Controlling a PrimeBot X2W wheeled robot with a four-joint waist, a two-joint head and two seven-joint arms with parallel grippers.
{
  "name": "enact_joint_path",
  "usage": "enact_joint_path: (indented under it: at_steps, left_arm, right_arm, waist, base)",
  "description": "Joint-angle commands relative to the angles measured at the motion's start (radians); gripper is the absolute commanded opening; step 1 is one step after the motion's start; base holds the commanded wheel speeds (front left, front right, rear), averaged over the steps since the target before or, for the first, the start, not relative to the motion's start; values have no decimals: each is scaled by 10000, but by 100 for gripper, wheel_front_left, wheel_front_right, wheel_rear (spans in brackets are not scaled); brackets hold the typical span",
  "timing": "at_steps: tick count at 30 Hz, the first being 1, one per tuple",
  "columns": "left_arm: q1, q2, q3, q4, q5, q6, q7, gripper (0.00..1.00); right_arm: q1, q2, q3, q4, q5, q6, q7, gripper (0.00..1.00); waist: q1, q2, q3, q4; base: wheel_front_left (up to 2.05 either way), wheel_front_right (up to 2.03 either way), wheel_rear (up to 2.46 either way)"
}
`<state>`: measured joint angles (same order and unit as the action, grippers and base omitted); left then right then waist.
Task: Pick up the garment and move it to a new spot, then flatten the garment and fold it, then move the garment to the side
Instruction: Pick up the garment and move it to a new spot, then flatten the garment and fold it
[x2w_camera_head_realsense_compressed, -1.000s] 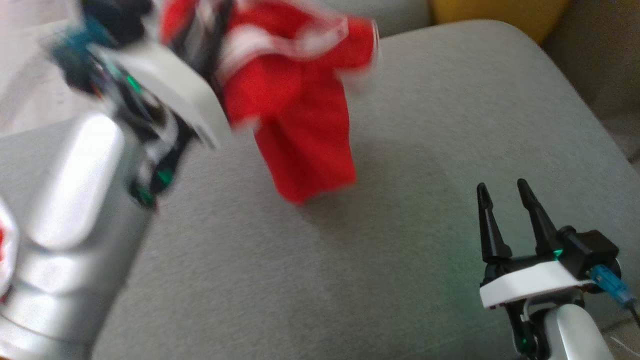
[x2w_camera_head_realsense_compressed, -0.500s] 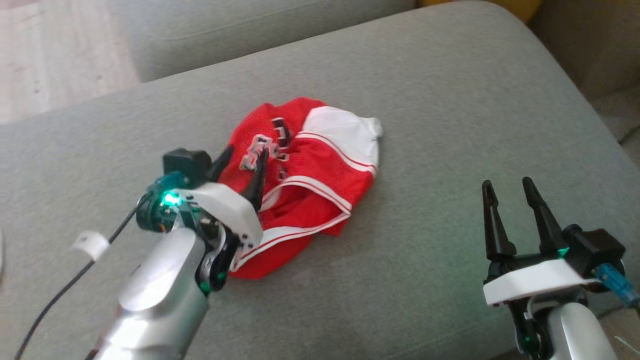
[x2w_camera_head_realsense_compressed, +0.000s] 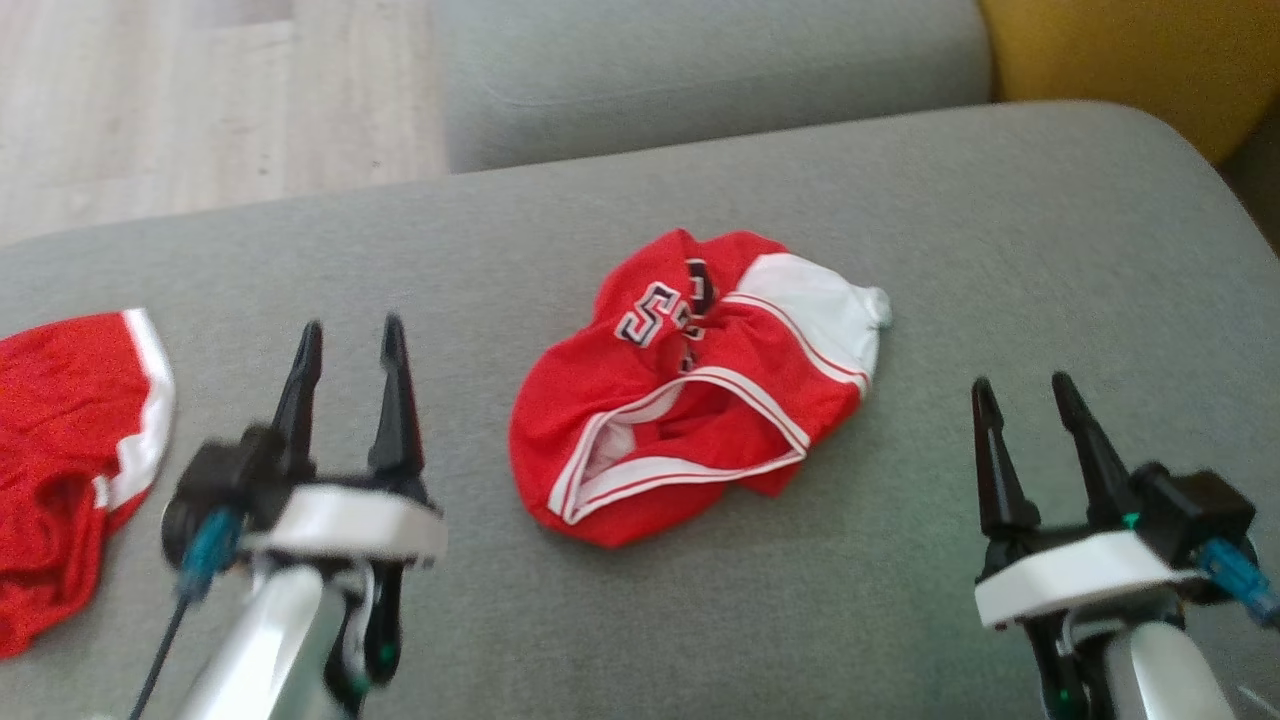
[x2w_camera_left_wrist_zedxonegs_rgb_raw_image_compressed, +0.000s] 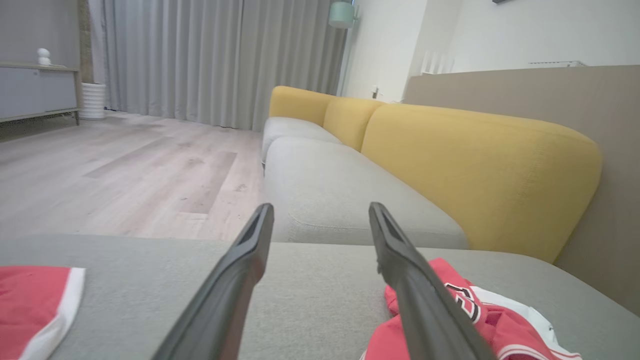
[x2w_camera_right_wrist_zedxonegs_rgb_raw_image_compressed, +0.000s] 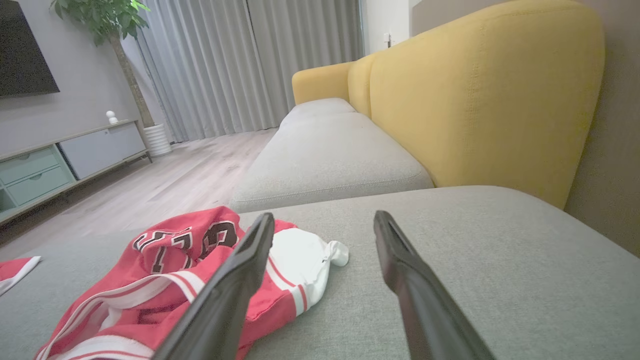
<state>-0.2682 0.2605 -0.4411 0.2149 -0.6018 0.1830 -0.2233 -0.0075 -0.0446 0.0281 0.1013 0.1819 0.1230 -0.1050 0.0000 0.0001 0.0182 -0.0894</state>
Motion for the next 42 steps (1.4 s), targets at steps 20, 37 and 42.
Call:
enact_joint_path:
  at_steps: [20, 37, 42]
  left_arm:
    - [2704, 1013, 229, -2398, 843, 1025, -155, 100]
    - [2467, 1051, 406, -2237, 893, 967, -264, 100]
    - [2269, 1027, 309, -2274, 944, 938, -206, 100]
  right_arm:
    - [194, -56, 101, -664, -198, 77, 325, 100]
    - [-673, -56, 1836, 194, 44, 77, 1591, 100]
    - [-1524, -56, 2232, 1267, -331, 77, 2150, 100]
  waist:
    - [0, -1, -130, 1051]
    - [0, -1, -31, 637]
    - [0, -1, 228, 730]
  base:
    - [0, 0, 0]
    - [0, 0, 0]
    - [0, 0, 0]
